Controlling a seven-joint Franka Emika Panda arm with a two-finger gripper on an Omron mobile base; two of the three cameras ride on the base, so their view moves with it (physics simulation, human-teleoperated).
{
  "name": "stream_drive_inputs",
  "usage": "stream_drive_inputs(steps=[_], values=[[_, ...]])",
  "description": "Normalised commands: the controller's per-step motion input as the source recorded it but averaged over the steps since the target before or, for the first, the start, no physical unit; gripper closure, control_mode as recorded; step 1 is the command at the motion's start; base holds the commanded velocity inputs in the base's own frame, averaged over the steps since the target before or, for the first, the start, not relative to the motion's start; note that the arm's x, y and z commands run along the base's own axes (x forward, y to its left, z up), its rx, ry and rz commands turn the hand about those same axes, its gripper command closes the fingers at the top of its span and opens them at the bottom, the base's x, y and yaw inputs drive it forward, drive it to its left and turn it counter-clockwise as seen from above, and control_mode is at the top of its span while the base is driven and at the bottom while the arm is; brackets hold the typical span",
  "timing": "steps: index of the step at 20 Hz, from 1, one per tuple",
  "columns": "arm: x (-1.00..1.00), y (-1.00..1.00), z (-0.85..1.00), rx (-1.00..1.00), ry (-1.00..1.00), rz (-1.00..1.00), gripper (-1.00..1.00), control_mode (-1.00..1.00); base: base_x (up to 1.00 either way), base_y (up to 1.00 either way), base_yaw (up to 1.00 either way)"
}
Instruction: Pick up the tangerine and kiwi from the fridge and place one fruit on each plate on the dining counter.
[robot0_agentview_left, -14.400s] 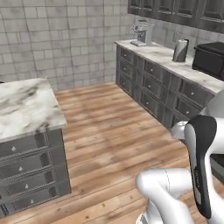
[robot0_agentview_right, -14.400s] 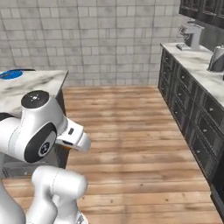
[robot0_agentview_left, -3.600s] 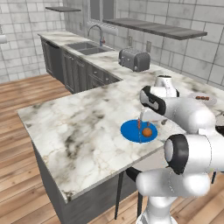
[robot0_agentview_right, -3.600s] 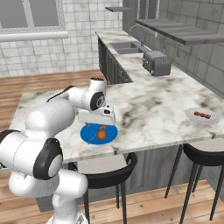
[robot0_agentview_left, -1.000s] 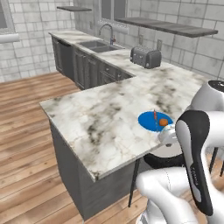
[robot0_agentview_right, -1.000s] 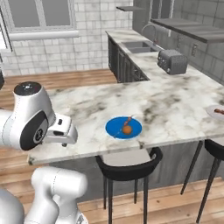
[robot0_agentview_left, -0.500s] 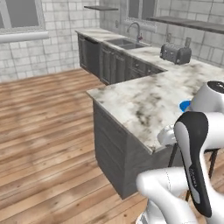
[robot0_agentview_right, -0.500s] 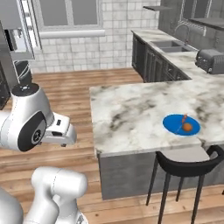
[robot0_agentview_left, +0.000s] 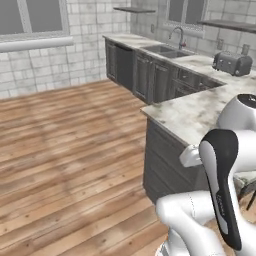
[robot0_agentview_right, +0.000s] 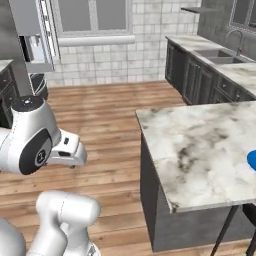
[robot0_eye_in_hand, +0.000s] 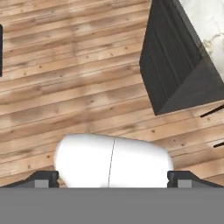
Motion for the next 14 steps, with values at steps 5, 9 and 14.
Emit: stream_drive_inputs(steps=[5, 9, 14], values=[[0.00, 0.00, 0.00, 0.00, 0.00, 0.00, -1.00, 1.00, 1.00, 0.92, -0.11], [0.00, 0.00, 0.00, 0.00, 0.00, 0.00, -1.00, 1.00, 1.00, 0.88, -0.17], [0.00, 0.00, 0.00, 0.00, 0.00, 0.00, -1.00, 1.00, 1.00, 0.94, -0.20]])
